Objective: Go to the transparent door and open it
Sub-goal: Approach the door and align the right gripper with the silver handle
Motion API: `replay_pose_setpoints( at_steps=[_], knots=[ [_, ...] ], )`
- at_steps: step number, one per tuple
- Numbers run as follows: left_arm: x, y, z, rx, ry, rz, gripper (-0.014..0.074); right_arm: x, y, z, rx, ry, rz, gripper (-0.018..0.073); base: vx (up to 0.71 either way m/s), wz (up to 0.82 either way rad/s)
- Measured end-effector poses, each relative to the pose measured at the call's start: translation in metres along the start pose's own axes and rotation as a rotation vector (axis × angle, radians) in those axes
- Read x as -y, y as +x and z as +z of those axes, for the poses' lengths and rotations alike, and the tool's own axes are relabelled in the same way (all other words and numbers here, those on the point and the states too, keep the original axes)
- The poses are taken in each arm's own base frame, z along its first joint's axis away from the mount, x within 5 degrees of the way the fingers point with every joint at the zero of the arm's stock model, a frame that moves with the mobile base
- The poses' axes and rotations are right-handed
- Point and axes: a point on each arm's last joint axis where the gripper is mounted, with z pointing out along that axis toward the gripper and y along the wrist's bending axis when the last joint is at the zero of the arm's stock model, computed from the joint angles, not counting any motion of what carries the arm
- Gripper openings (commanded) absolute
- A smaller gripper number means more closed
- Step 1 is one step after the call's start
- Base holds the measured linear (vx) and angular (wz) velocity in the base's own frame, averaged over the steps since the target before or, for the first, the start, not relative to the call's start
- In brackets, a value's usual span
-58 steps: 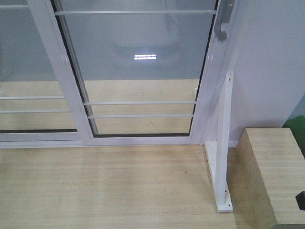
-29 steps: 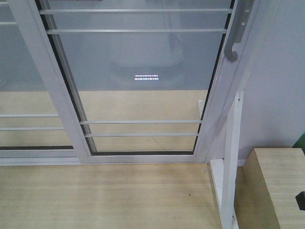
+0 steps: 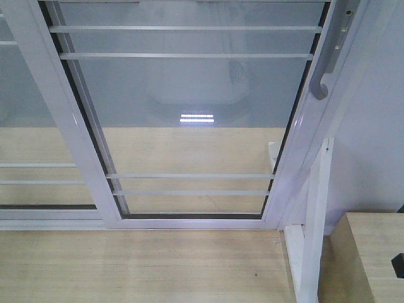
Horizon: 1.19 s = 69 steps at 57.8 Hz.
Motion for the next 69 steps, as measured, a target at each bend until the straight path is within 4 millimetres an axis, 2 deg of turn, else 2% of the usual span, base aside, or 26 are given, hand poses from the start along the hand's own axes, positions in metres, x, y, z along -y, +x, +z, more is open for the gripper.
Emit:
replay_pose_setpoints(
  at_steps=[69],
  knots=[
    [0.0001, 0.0011, 0.0000, -0.010, 0.000, 0.000, -0.0006, 0.0000, 0.0005, 0.0001, -0.002, 0.000, 0.000, -0.0006, 0.03, 0.00]
  ],
)
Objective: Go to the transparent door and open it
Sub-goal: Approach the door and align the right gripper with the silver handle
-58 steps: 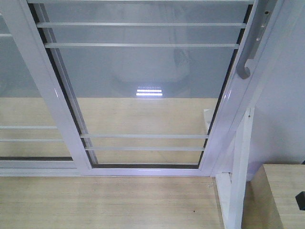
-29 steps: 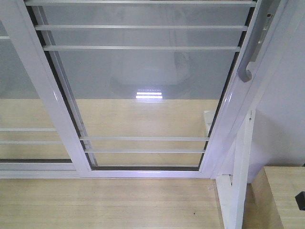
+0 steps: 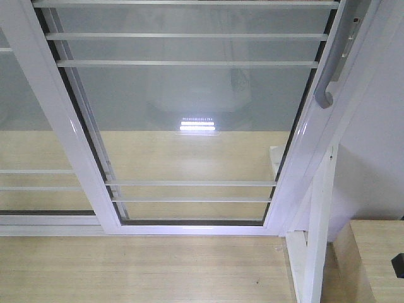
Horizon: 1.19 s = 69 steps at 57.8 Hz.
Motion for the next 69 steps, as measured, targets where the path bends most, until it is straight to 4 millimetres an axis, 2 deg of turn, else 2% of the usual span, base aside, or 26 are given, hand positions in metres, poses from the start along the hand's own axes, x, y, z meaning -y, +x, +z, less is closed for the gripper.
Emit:
replay_pose_setpoints(
  at_steps=[31, 39, 52, 56, 65, 69],
  knots=[
    [0.000, -0.001, 0.000, 0.014, -0.001, 0.000, -0.0006, 0.000, -0.002, 0.000, 0.021, -0.002, 0.000, -0.0006, 0.00, 0.00],
    [0.000, -0.007, 0.000, 0.076, -0.004, 0.000, -0.0006, -0.001, -0.006, 0.000, 0.072, -0.007, 0.000, -0.0006, 0.00, 0.00],
    [-0.001, -0.025, -0.004, 0.284, -0.013, 0.000, -0.0006, -0.002, -0.020, -0.002, 0.217, -0.022, 0.003, -0.0006, 0.00, 0.00],
    [-0.001, -0.030, -0.005, 0.337, -0.015, 0.000, -0.0006, -0.003, -0.031, -0.005, 0.244, -0.024, 0.004, -0.0006, 0.00, 0.00],
    [-0.002, -0.038, -0.007, 0.377, -0.015, -0.013, -0.0006, -0.007, -0.079, -0.019, 0.348, -0.029, -0.023, -0.0006, 0.00, 0.00],
    [-0.002, -0.053, -0.009, 0.391, -0.015, -0.015, -0.0006, -0.009, -0.098, -0.021, 0.363, -0.025, -0.054, -0.0006, 0.00, 0.00]
  ],
)
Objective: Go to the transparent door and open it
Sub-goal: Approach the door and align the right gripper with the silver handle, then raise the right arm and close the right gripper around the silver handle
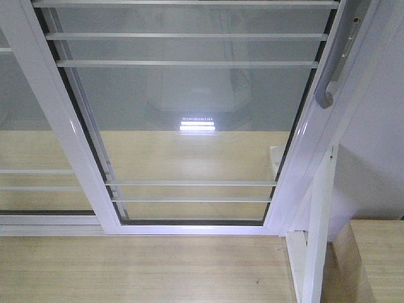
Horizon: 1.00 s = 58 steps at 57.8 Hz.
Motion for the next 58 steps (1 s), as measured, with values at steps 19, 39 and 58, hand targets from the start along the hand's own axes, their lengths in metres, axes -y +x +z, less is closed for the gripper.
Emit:
replay_pose_setpoints(
  at_steps=[19, 39, 58],
  knots=[
    [-0.002, -0.070, 0.055, -0.108, 0.003, -0.002, -0.0006, -0.002, -0.066, 0.076, -0.075, 0.000, -0.048, -0.0006, 0.00, 0.00],
    [0.000, -0.014, 0.133, -0.429, 0.013, -0.002, -0.0005, -0.002, -0.012, 0.165, -0.292, -0.016, -0.047, -0.0006, 0.00, 0.00],
    [0.001, 0.044, 0.156, -0.636, 0.019, -0.002, 0.0078, 0.000, 0.038, 0.190, -0.483, -0.013, -0.044, 0.0017, 0.00, 0.00]
  ],
)
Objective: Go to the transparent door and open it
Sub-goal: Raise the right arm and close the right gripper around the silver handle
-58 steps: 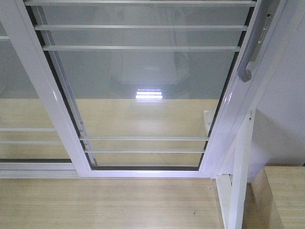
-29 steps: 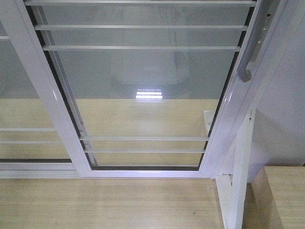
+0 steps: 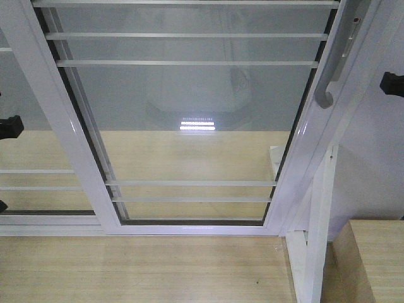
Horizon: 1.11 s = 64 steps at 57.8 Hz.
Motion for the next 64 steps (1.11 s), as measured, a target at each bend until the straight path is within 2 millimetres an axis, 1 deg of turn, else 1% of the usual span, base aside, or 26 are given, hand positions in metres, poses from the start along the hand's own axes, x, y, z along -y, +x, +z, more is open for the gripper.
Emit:
replay_pose_setpoints(
  at_steps=[6, 13, 20, 25, 30, 37, 43, 48, 53, 58, 64],
  knots=[
    [0.000, 0.005, 0.006, -0.025, 0.001, 0.000, 0.0153, 0.000, 0.004, 0.004, -0.020, 0.000, 0.000, 0.0061, 0.00, 0.00],
    [0.000, 0.007, 0.009, -0.033, 0.001, 0.000, 0.0280, 0.000, 0.005, 0.005, -0.024, 0.000, 0.000, 0.0128, 0.00, 0.00],
    [0.000, 0.007, 0.010, -0.034, 0.001, 0.000, 0.0393, 0.000, 0.005, 0.005, -0.024, 0.000, 0.000, 0.0228, 0.00, 0.00],
    [0.000, 0.007, 0.010, -0.030, 0.001, 0.000, 0.0433, 0.000, 0.005, 0.005, -0.025, 0.000, 0.000, 0.0314, 0.00, 0.00],
    [0.000, 0.006, 0.010, -0.012, 0.000, 0.000, 0.0440, 0.000, 0.005, 0.005, -0.028, 0.000, 0.000, 0.0405, 0.00, 0.00],
    [0.000, 0.003, 0.010, 0.012, 0.000, 0.000, 0.0439, 0.000, 0.005, 0.005, -0.030, 0.000, 0.001, 0.0484, 0.00, 0.00],
    [0.000, 0.003, 0.010, 0.018, -0.001, 0.000, 0.0439, 0.000, 0.005, 0.005, -0.030, 0.001, 0.025, 0.0496, 0.00, 0.00],
    [0.000, 0.003, 0.010, 0.019, -0.001, 0.000, 0.0439, 0.000, 0.008, 0.009, -0.035, -0.002, 0.031, 0.0494, 0.00, 0.00],
    [0.000, 0.003, 0.010, 0.019, -0.001, 0.000, 0.0439, -0.001, 0.014, 0.017, -0.053, -0.014, -0.006, 0.0494, 0.00, 0.00],
    [0.000, 0.003, 0.010, 0.020, -0.001, 0.000, 0.0439, -0.003, 0.022, 0.030, -0.053, -0.042, -0.064, 0.0494, 0.00, 0.00],
    [0.000, 0.003, 0.010, 0.020, -0.001, 0.000, 0.0439, -0.007, 0.030, 0.045, -0.039, -0.077, -0.075, 0.0494, 0.00, 0.00]
  ],
)
